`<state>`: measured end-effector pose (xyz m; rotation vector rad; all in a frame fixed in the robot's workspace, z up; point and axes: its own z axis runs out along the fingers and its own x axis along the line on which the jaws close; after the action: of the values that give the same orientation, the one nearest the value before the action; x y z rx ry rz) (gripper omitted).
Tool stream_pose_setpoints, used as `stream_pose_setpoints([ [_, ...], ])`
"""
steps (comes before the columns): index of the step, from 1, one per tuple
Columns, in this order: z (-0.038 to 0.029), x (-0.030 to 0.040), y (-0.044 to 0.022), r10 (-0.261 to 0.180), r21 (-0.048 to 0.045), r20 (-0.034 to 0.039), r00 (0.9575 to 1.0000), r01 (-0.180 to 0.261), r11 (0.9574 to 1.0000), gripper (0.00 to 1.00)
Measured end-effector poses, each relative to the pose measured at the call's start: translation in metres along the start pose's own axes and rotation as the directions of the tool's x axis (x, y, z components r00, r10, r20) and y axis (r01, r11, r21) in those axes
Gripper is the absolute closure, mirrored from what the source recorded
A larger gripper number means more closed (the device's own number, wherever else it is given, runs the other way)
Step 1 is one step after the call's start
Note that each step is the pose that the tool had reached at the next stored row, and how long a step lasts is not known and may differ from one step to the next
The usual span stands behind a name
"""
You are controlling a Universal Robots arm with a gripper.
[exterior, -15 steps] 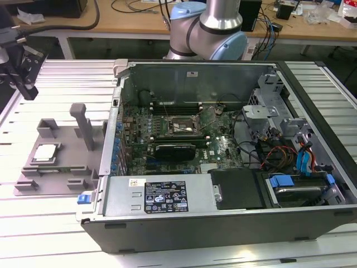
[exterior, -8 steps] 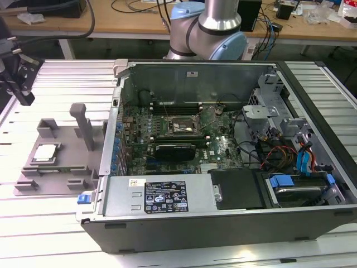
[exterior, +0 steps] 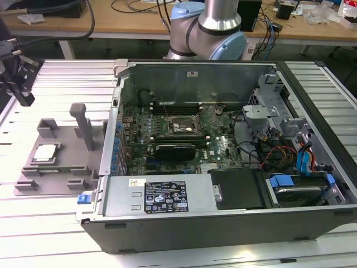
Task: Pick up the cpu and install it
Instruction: 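Pick up the cpu and move it towards the insertion slot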
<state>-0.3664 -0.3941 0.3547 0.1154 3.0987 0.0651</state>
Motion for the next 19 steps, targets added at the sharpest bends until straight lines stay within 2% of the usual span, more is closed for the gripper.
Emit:
stream_pose_setpoints([
  [8, 0.0012, 0.0001, -0.0001, 0.000, -0.0001, 0.0001, 1.0000, 0.000, 1.0000, 0.89],
  [15, 0.0110, 0.0005, -0.0005, 0.000, 0.0003, 0.0001, 1.0000, 0.000, 1.0000, 0.89],
  [19, 0.0133, 0.0010, -0.0006, 0.000, 0.0005, 0.0000, 1.0000, 0.000, 1.0000, 0.89],
])
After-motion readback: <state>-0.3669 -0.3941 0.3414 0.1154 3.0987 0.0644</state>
